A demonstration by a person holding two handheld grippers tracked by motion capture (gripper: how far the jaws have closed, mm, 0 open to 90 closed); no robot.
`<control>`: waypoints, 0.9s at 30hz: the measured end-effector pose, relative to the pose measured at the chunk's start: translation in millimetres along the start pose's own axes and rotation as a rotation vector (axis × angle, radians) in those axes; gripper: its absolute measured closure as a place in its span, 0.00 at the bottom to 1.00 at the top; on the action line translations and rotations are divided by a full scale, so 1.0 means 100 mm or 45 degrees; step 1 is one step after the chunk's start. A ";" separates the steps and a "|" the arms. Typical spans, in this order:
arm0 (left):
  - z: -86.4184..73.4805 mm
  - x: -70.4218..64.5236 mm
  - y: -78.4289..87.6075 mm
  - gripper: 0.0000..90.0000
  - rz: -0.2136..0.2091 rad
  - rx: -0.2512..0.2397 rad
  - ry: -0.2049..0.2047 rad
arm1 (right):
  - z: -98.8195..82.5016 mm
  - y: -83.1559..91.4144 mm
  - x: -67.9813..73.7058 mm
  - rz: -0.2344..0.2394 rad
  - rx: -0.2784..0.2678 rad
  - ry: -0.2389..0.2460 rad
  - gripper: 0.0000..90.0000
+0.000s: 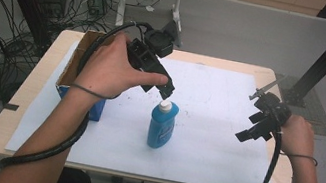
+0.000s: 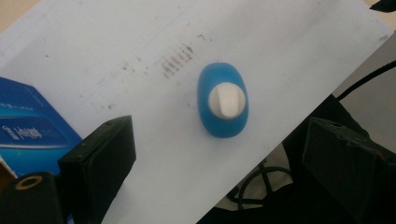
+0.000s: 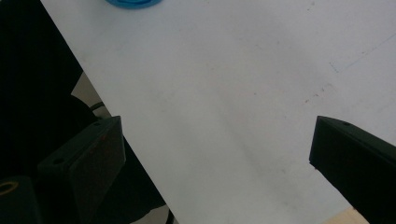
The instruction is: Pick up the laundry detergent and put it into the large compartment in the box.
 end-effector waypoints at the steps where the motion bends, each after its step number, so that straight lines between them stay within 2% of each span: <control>1: 0.00 0.00 0.00 0.11 0.000 0.000 0.000 | 0.00 0.00 0.00 0.000 0.000 0.000 0.04; 6: 0.06 -0.07 -0.09 0.11 -0.002 0.021 -0.021 | -0.01 0.01 0.00 0.000 -0.007 0.000 0.04; 11: 0.08 -0.08 -0.14 0.11 0.003 0.032 -0.028 | -0.02 0.01 0.00 -0.002 -0.004 -0.002 0.04; 14: 0.09 -0.10 -0.18 0.11 -0.012 0.033 -0.029 | -0.03 0.01 -0.01 -0.003 -0.002 -0.005 0.04; 23: 0.12 -0.11 -0.38 0.11 -0.019 0.059 -0.028 | -0.02 -0.02 0.00 0.007 0.001 -0.012 0.04; 27: 0.13 -0.13 -0.49 0.11 -0.034 0.072 -0.033 | -0.02 -0.04 -0.01 0.005 0.009 0.007 0.04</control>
Point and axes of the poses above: each handheld gripper's, and its own axes: y roughly backward along the jaws, z roughly out of its top, x roughly to its left, the point moved 10 cm from there along -y, roughly forward along the jaws, and after that the axes turned 9 degrees about x, right-handed, at the moved point
